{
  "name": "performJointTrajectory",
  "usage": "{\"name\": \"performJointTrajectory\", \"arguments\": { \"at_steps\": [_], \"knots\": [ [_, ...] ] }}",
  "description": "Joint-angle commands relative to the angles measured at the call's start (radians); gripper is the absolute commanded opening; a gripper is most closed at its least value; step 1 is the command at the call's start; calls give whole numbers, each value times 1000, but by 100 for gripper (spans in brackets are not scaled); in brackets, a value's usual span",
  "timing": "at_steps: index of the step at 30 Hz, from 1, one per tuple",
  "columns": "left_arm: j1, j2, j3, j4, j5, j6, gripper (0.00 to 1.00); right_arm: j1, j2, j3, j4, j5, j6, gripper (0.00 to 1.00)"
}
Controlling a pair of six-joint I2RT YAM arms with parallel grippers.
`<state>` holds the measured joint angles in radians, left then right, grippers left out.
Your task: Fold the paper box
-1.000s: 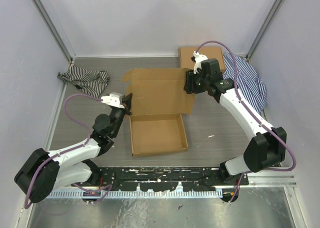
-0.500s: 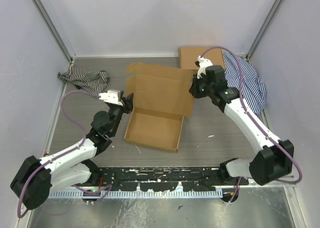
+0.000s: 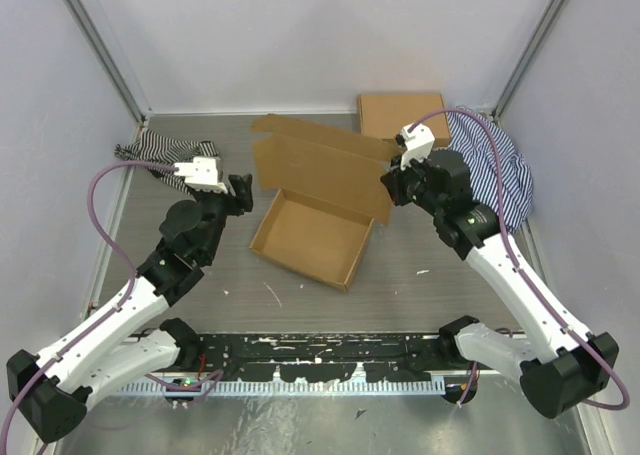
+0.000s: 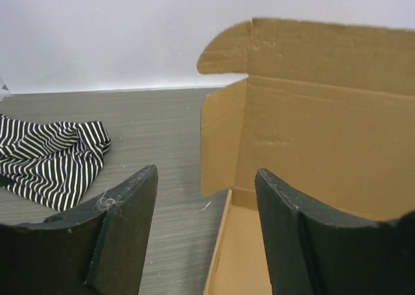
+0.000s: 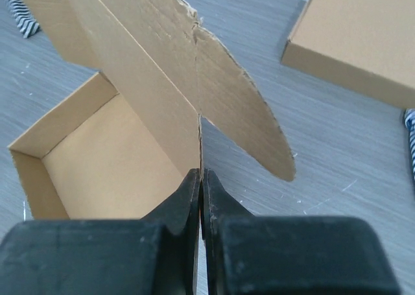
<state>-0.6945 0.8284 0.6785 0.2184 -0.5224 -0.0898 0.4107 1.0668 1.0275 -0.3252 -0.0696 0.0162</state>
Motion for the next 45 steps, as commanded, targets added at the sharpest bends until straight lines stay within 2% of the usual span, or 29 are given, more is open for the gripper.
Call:
{"name": "performJointTrajectory", "arguments": {
  "at_steps": [1,4,7,10,15,18,21,26,31,35,39,45],
  "knots": [
    [0,26,71,-167,74,53,72,9,-86,11,107,-84,-137,5],
    [4,114,129,-233,133,90,76,9,-91,44,36,-150,-178,5],
    [21,174,179,-286,177,91,77,8,-101,55,-4,-200,-191,4],
    [43,189,199,-304,231,78,76,8,-112,50,-33,-227,-202,3],
    [77,204,232,-346,241,90,75,8,-140,43,-62,-243,-209,2],
    [149,221,253,-377,290,80,75,8,-153,48,-89,-256,-202,1],
    [241,224,265,-379,419,36,74,4,-157,60,-127,-270,-201,1],
    [383,246,260,-309,700,-44,74,-16,-153,62,-138,-312,-224,1],
    [415,330,276,-224,871,-45,73,-18,-125,72,-144,-347,-227,1],
    [436,425,316,-164,918,-46,67,-17,-126,71,-150,-358,-224,1],
    [483,533,339,-71,1020,-82,66,-17,-139,73,-163,-358,-226,1],
    [491,605,385,-39,1003,-60,67,-17,-139,81,-179,-361,-228,1]
  ]
}}
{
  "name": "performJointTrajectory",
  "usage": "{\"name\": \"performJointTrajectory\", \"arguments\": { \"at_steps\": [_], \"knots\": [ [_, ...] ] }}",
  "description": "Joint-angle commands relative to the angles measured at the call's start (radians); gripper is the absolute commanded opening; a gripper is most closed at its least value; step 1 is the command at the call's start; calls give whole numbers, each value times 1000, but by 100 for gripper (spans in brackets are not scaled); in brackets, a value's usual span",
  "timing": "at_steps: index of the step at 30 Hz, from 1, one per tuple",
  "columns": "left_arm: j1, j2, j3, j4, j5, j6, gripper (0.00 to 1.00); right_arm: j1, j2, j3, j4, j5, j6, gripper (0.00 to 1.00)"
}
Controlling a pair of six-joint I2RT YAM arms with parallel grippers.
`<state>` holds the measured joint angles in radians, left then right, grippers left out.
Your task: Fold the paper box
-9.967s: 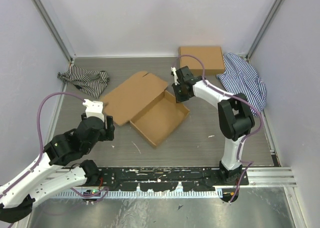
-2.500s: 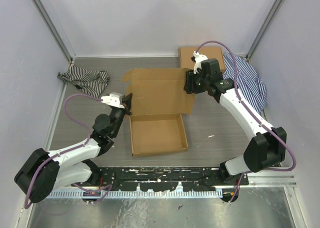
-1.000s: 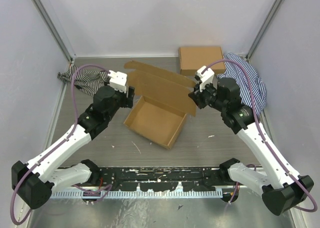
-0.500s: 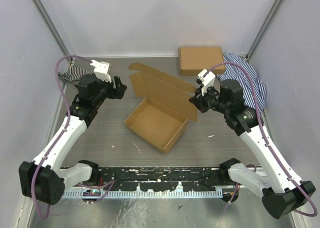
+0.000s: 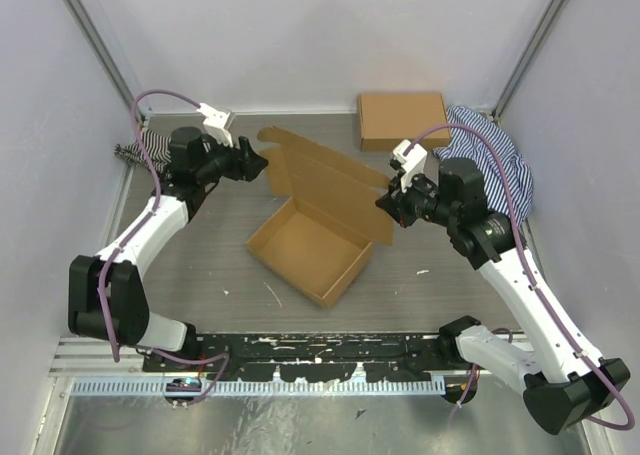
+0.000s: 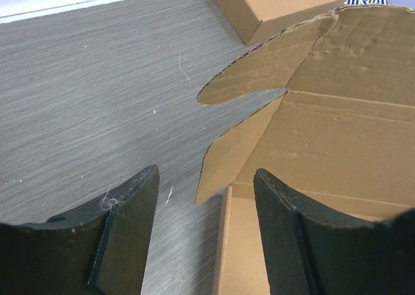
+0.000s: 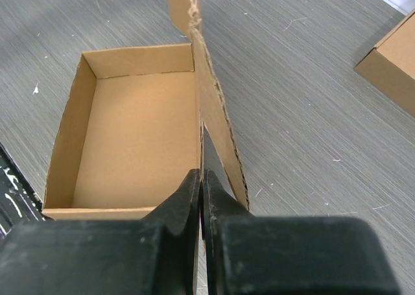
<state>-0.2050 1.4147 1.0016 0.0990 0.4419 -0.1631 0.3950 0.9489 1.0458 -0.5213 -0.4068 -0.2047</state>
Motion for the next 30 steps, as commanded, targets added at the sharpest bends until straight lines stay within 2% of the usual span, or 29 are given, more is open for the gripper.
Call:
{"name": "performJointTrajectory", "arguments": {
  "at_steps": [1,7,16,21,24,27,30],
  "knots": [
    [1,24,68,75,35,31,67,-2,-20,63,15,-25,-6,1],
    [1,40,41,172,65,48,67,-2,-14,66,9,-53,-2,2],
    [1,112,66,173,145,73,65,-2,-9,71,-2,-57,2,2],
    [1,129,61,225,179,69,64,-2,-2,67,-2,-75,5,2],
    [1,139,47,276,214,43,59,-2,2,71,-2,-72,8,2],
    [1,138,22,327,240,28,49,-2,3,70,-3,-66,8,2],
    [1,143,24,312,279,24,39,-2,8,74,-2,-58,13,2]
  ]
}}
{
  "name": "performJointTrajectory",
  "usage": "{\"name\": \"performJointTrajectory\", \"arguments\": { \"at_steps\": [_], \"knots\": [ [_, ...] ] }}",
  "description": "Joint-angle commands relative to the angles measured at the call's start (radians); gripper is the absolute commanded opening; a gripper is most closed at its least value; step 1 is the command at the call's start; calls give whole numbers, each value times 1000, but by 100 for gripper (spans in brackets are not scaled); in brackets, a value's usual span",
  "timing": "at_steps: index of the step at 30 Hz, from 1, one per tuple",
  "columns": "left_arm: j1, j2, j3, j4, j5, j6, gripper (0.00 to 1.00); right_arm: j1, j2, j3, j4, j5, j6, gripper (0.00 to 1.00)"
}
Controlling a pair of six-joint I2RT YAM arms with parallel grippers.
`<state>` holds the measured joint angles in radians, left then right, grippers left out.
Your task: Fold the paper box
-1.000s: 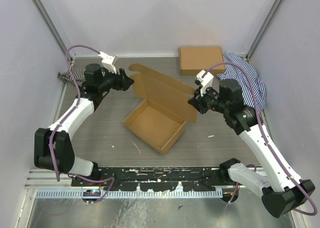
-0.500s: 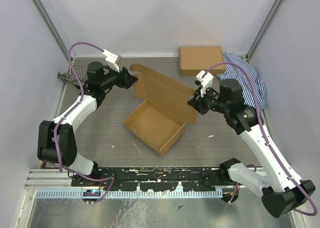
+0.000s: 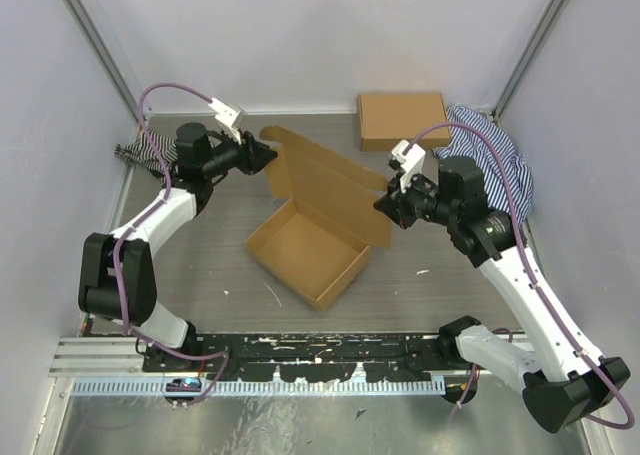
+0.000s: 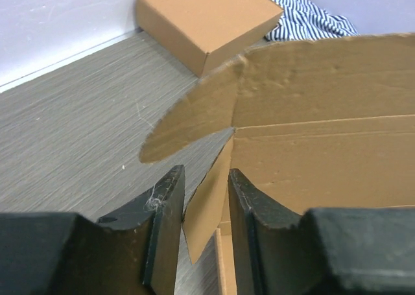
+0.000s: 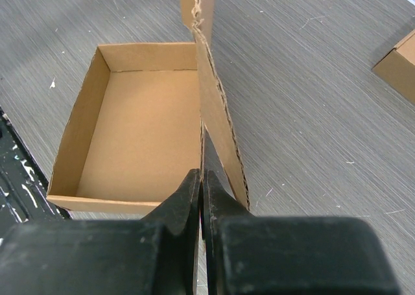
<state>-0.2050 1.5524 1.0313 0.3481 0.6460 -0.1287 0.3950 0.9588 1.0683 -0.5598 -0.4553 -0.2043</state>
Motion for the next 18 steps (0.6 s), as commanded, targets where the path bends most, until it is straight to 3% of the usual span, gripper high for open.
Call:
{"name": "performJointTrajectory", "arguments": {
  "at_steps": [1,9,11,18],
  "knots": [
    [1,6,-3,51,89,-9,36,-2,2,54,37,-6,15,2],
    [-2,-29,-27,-47,113,36,14,-1,58,85,43,3,44,2],
    [-7,-40,-16,-101,98,70,2,-2,75,97,43,9,45,2],
    [-27,-132,3,-269,-63,97,0,-2,154,147,39,102,85,2]
  ]
}}
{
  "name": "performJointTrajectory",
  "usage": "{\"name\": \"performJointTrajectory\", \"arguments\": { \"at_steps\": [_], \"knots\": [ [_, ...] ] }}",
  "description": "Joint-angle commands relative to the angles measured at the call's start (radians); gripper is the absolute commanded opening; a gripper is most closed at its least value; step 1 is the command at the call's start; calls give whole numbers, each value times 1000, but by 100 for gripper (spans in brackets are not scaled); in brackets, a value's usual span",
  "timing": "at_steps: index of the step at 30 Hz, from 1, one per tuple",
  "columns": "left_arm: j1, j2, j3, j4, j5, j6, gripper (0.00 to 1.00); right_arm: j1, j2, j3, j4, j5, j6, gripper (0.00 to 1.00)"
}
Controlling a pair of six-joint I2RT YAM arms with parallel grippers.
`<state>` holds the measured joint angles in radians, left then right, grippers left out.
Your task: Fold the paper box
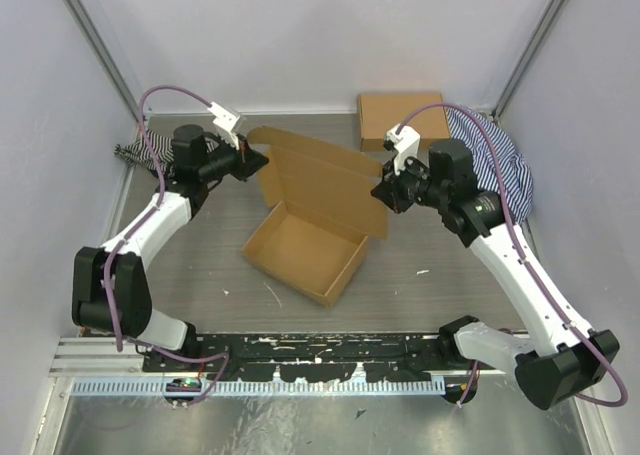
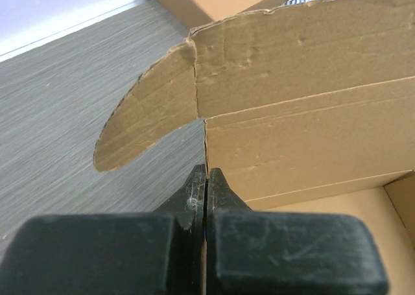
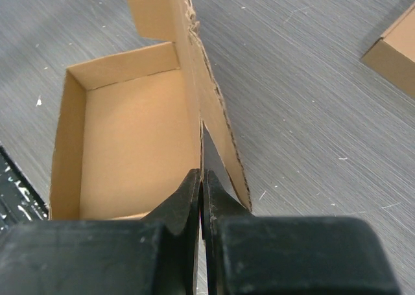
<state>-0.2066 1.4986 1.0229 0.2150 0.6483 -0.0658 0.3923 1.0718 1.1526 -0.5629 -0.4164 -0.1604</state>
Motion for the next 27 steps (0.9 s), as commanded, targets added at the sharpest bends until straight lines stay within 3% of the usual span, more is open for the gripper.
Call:
{"name": "performJointTrajectory", "arguments": {
  "at_steps": [1,6,13,27],
  "knots": [
    [-35,-108,15,-173,-94,51,0,1,55,77,38,79,47,2],
    [-119,-211,28,-317,-311,74,0,1,132,124,32,102,87,2],
    [-257,-336,-11,-369,-534,16,0,4,211,159,13,195,239,1],
    [-400,-414,-52,-423,-760,-110,0,291,120,0,148,700,501,1]
  ]
}}
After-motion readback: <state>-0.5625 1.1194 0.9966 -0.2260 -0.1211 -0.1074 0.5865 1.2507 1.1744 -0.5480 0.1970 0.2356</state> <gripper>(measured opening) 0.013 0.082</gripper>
